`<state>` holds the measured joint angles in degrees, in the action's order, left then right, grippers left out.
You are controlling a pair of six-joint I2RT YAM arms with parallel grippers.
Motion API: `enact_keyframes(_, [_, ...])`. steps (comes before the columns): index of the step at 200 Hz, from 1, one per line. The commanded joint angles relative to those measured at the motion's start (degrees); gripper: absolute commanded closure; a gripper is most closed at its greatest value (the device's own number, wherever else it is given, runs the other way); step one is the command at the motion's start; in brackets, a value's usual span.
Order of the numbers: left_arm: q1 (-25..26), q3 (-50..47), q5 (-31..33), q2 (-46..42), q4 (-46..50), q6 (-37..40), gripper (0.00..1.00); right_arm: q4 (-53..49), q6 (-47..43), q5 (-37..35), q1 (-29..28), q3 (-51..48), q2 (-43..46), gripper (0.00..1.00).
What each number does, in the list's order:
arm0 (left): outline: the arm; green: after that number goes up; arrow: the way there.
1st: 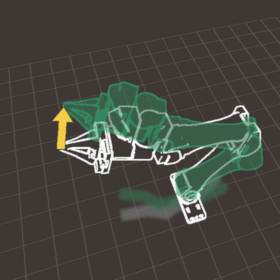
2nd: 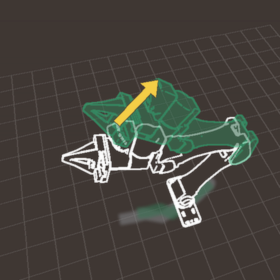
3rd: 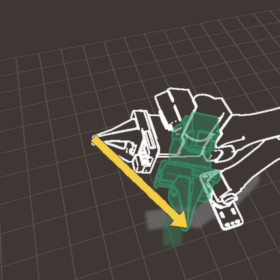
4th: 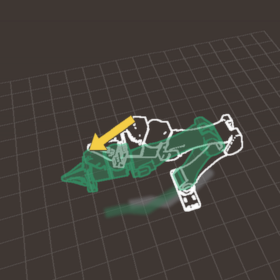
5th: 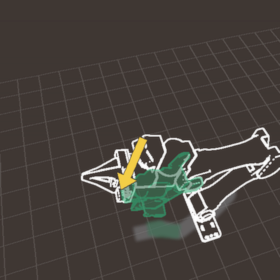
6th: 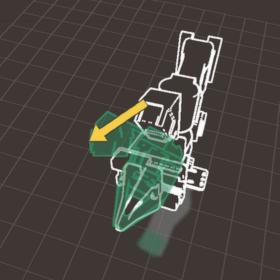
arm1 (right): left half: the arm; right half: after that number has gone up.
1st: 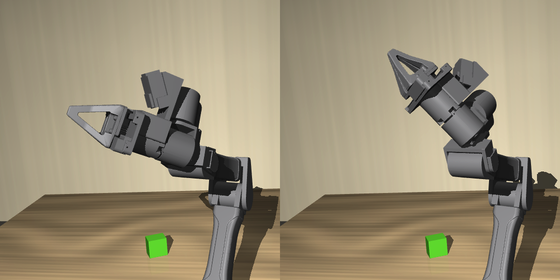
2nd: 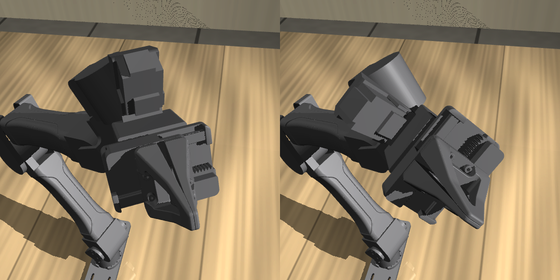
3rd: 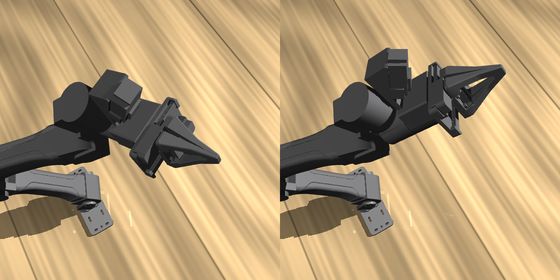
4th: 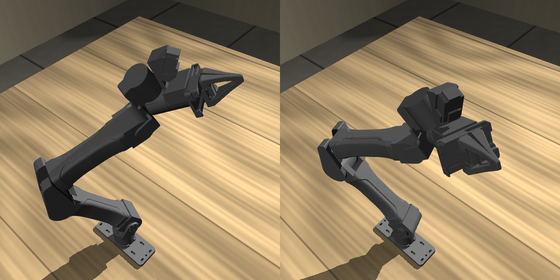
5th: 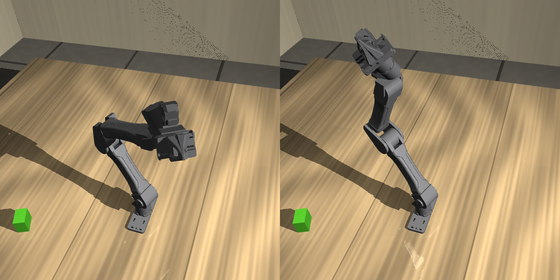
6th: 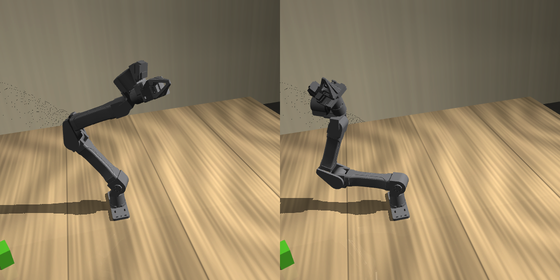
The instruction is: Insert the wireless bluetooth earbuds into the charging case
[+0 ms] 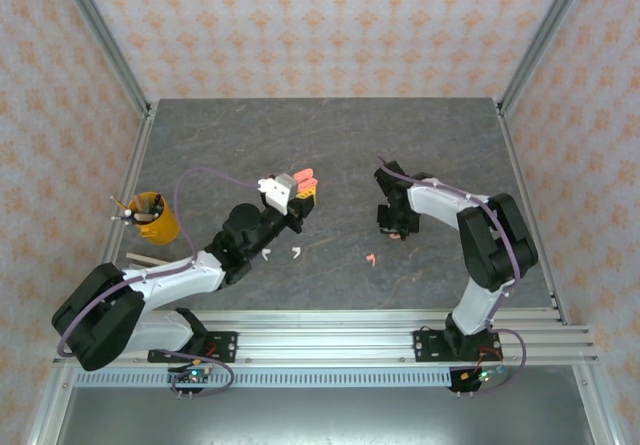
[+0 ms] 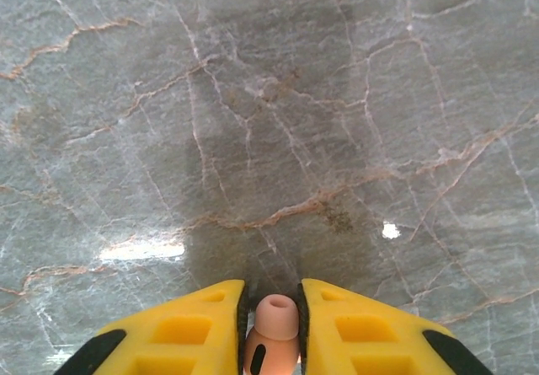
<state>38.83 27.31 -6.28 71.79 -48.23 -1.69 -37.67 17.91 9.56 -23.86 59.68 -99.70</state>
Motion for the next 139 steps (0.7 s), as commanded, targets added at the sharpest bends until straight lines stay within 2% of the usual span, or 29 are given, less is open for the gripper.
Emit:
enact_keyframes(1, [-0.6, 1.4, -0.7, 0.7, -3.5, -0.7, 1.00, -0.5, 3.5, 0.4, -0.3, -1.5, 2.1, 0.69])
enact_keyframes(14, [-0.6, 1.5, -0.7, 0.8, -3.5, -0.8, 1.00, -0.4, 5.0, 0.6, -0.3, -1.8, 2.5, 0.60])
enact_keyframes(40, [-0.6, 1.4, -0.7, 0.6, -3.5, -0.7, 1.00, 0.0, 7.1, 2.4, -0.4, -2.6, 4.0, 0.53])
enact_keyframes(121, [-0.6, 1.5, -0.7, 1.2, -4.0, -1.2, 1.00, 4.2, 9.5, 11.0, -0.5, -6.5, 7.8, 0.53])
enact_keyframes(139, [-0.6, 1.6, -0.8, 1.1, -3.9, -1.2, 1.00, 3.7, 9.9, 9.8, -0.5, -6.4, 9.1, 0.53])
